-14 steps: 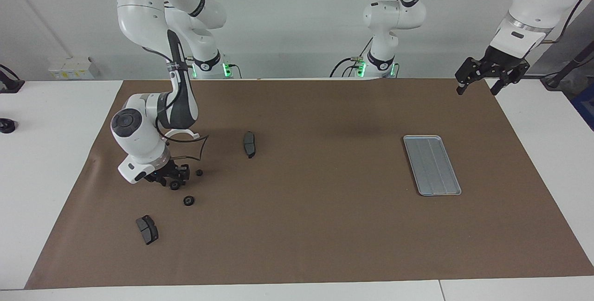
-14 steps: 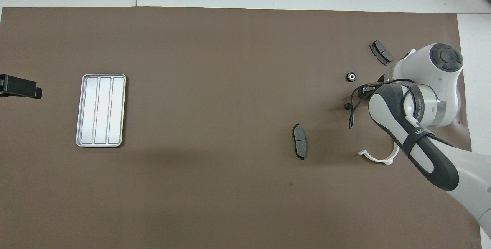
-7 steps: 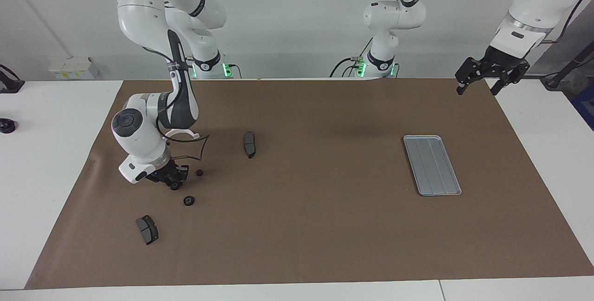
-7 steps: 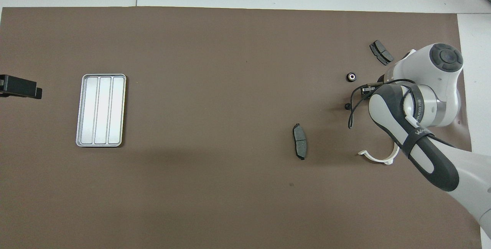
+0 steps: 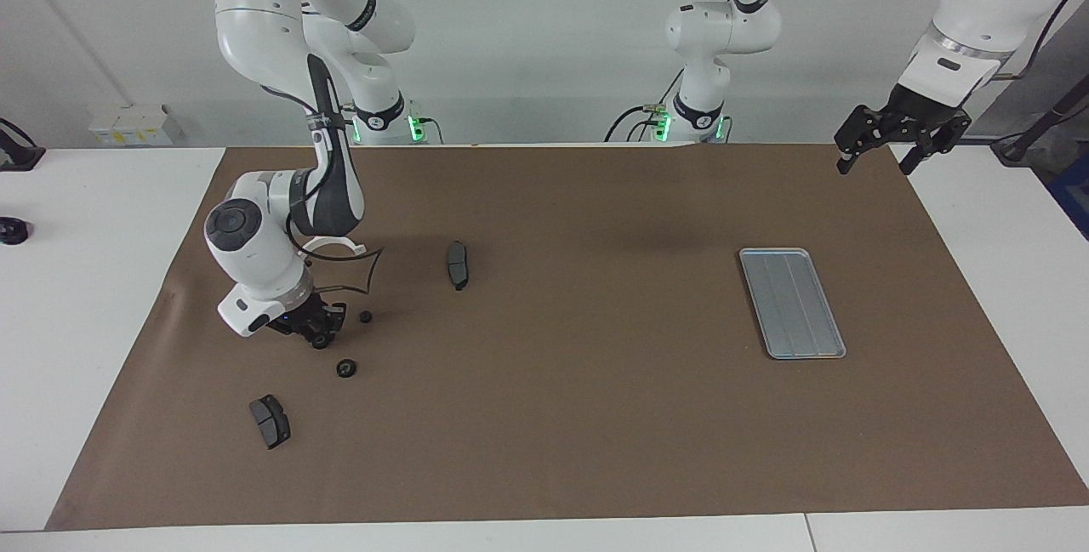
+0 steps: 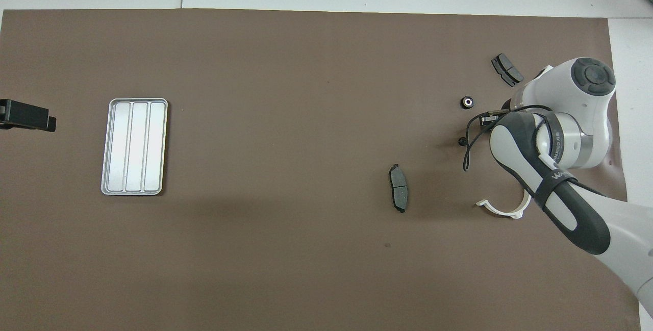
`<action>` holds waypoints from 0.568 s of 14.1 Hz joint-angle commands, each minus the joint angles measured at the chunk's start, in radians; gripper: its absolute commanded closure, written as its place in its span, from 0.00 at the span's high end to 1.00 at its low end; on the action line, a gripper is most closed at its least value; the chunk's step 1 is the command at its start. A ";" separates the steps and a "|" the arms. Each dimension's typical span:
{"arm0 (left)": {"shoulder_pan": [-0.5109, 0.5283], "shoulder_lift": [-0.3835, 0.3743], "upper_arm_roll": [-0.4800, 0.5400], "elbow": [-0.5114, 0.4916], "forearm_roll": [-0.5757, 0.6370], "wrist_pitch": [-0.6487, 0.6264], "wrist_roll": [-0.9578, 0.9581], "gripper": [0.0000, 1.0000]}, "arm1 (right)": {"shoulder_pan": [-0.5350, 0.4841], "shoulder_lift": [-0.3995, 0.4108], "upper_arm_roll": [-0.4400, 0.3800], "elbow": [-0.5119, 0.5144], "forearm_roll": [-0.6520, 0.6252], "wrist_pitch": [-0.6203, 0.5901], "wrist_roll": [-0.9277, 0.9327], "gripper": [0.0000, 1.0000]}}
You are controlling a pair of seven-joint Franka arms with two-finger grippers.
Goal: Pick bearing gear from pile to tray
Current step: 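Grasp one black bearing gear with the right gripper, then carry the gear toward the table center and set it down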
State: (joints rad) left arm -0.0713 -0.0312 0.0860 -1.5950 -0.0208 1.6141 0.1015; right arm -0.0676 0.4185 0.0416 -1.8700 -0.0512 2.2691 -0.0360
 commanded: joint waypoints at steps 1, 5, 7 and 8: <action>0.007 -0.022 -0.005 -0.020 0.009 -0.003 0.004 1.00 | -0.006 -0.006 0.003 0.008 -0.010 -0.002 -0.032 0.13; 0.008 -0.022 -0.005 -0.020 0.009 -0.003 0.004 1.00 | 0.028 -0.024 0.009 0.066 -0.029 -0.089 -0.022 0.08; 0.007 -0.022 -0.005 -0.020 0.009 -0.003 0.004 1.00 | 0.073 -0.043 0.009 0.071 -0.026 -0.114 -0.021 0.02; 0.008 -0.022 -0.005 -0.019 0.009 -0.003 0.004 1.00 | 0.092 -0.055 0.009 0.080 -0.025 -0.134 -0.013 0.00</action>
State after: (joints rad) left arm -0.0713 -0.0312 0.0860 -1.5950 -0.0208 1.6141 0.1015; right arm -0.0059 0.3927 0.0461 -1.8003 -0.0679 2.1790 -0.0360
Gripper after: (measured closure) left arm 0.000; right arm 0.652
